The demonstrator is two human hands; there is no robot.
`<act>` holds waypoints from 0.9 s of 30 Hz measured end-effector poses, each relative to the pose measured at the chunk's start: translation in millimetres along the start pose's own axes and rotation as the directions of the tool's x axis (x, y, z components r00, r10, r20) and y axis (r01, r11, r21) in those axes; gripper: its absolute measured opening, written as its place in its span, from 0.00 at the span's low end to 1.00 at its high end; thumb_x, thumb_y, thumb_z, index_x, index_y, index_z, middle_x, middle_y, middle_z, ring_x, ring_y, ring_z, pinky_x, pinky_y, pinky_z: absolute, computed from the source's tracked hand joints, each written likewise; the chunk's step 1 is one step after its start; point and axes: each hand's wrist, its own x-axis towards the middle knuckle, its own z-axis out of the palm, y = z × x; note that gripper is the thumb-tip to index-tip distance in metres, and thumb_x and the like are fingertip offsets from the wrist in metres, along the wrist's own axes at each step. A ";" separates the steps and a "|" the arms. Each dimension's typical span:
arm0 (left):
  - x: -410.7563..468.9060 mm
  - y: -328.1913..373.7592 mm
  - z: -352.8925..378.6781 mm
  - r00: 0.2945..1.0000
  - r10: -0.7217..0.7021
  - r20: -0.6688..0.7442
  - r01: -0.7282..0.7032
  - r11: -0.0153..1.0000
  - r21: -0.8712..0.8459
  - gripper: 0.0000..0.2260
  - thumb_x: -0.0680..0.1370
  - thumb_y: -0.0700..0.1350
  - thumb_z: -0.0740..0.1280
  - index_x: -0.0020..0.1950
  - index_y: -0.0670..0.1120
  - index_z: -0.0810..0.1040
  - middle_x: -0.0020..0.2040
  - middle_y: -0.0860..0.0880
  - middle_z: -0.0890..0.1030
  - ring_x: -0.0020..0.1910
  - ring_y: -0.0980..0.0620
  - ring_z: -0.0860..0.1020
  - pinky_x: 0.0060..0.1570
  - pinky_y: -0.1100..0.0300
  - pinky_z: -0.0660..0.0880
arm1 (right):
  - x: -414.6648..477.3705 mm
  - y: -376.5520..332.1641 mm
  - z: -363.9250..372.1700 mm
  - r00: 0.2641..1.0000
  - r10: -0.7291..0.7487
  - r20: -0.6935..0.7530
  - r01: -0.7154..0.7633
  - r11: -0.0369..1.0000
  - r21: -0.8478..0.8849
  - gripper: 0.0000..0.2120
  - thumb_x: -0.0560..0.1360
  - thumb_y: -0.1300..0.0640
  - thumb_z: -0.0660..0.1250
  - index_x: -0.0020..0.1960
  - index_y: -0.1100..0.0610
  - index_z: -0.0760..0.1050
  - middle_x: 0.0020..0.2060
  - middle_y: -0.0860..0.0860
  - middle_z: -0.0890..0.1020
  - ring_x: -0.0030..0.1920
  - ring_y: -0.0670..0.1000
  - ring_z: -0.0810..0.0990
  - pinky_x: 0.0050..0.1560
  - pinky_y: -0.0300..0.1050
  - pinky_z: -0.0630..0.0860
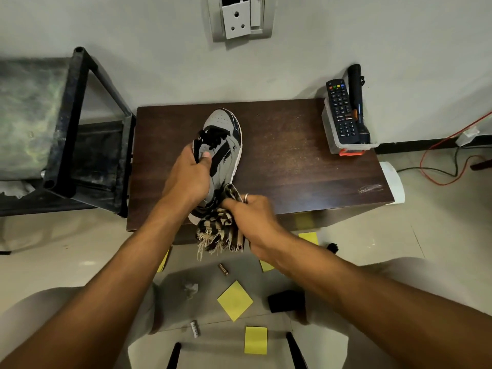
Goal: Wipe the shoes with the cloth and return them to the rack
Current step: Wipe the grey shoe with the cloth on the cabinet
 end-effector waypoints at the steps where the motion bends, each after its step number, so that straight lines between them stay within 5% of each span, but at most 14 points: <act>1: -1.2 0.8 -0.1 1.000 0.007 -0.002 -0.007 0.999 0.032 0.16 0.85 0.55 0.57 0.72 0.55 0.71 0.67 0.52 0.78 0.65 0.47 0.76 0.65 0.48 0.71 | -2.0 1.3 1.1 0.999 0.017 0.029 -0.018 1.000 0.024 0.05 0.77 0.60 0.70 0.47 0.61 0.82 0.42 0.60 0.87 0.45 0.61 0.87 0.50 0.66 0.83; 6: 1.1 -1.0 -0.2 1.000 0.013 0.005 -0.013 0.999 0.032 0.16 0.85 0.57 0.56 0.72 0.57 0.71 0.68 0.53 0.78 0.67 0.47 0.75 0.67 0.45 0.71 | -2.8 -6.0 -14.8 0.996 -0.009 0.092 0.006 0.999 0.036 0.06 0.74 0.58 0.71 0.38 0.57 0.80 0.34 0.54 0.84 0.39 0.54 0.84 0.44 0.51 0.82; 9: 1.1 -2.8 -0.2 1.000 0.020 0.004 -0.020 1.000 -0.001 0.16 0.84 0.57 0.57 0.70 0.57 0.72 0.66 0.53 0.79 0.65 0.48 0.77 0.67 0.43 0.72 | -1.5 -3.4 -7.8 0.999 -0.026 -0.020 0.028 0.998 0.060 0.06 0.76 0.57 0.70 0.41 0.58 0.82 0.38 0.57 0.86 0.42 0.57 0.87 0.45 0.56 0.85; 14: 1.9 -1.3 0.5 1.000 0.015 -0.023 -0.015 1.000 0.025 0.16 0.85 0.56 0.57 0.71 0.55 0.73 0.66 0.52 0.79 0.64 0.48 0.76 0.64 0.47 0.73 | -12.9 3.7 1.1 0.996 -0.025 0.082 0.016 0.993 0.115 0.04 0.76 0.61 0.69 0.45 0.61 0.82 0.36 0.57 0.85 0.39 0.55 0.85 0.46 0.53 0.83; 18: 3.4 -2.8 1.5 1.000 0.024 -0.003 -0.024 1.000 0.008 0.15 0.85 0.55 0.57 0.70 0.55 0.73 0.64 0.53 0.79 0.63 0.50 0.77 0.63 0.47 0.74 | -12.5 -1.7 -14.8 0.988 -0.151 0.037 0.154 0.985 -0.082 0.08 0.72 0.58 0.69 0.34 0.56 0.78 0.30 0.53 0.80 0.35 0.51 0.80 0.40 0.49 0.76; 22: 6.0 -4.9 0.2 0.999 0.034 0.010 -0.034 0.999 0.005 0.16 0.85 0.55 0.57 0.70 0.55 0.74 0.65 0.53 0.79 0.64 0.49 0.77 0.64 0.48 0.73 | -10.4 -3.2 -6.5 0.940 -0.335 -0.064 0.306 0.910 -0.279 0.06 0.76 0.58 0.69 0.42 0.57 0.83 0.40 0.54 0.86 0.41 0.51 0.84 0.40 0.47 0.79; 27: 8.9 -8.4 -5.5 0.998 0.013 0.067 -0.014 1.000 0.016 0.14 0.84 0.59 0.57 0.66 0.58 0.75 0.61 0.54 0.80 0.61 0.49 0.78 0.65 0.42 0.73 | 9.1 -16.3 -25.9 0.958 -0.283 0.036 0.279 0.902 -0.329 0.13 0.71 0.56 0.68 0.29 0.53 0.73 0.28 0.52 0.76 0.32 0.51 0.76 0.37 0.51 0.72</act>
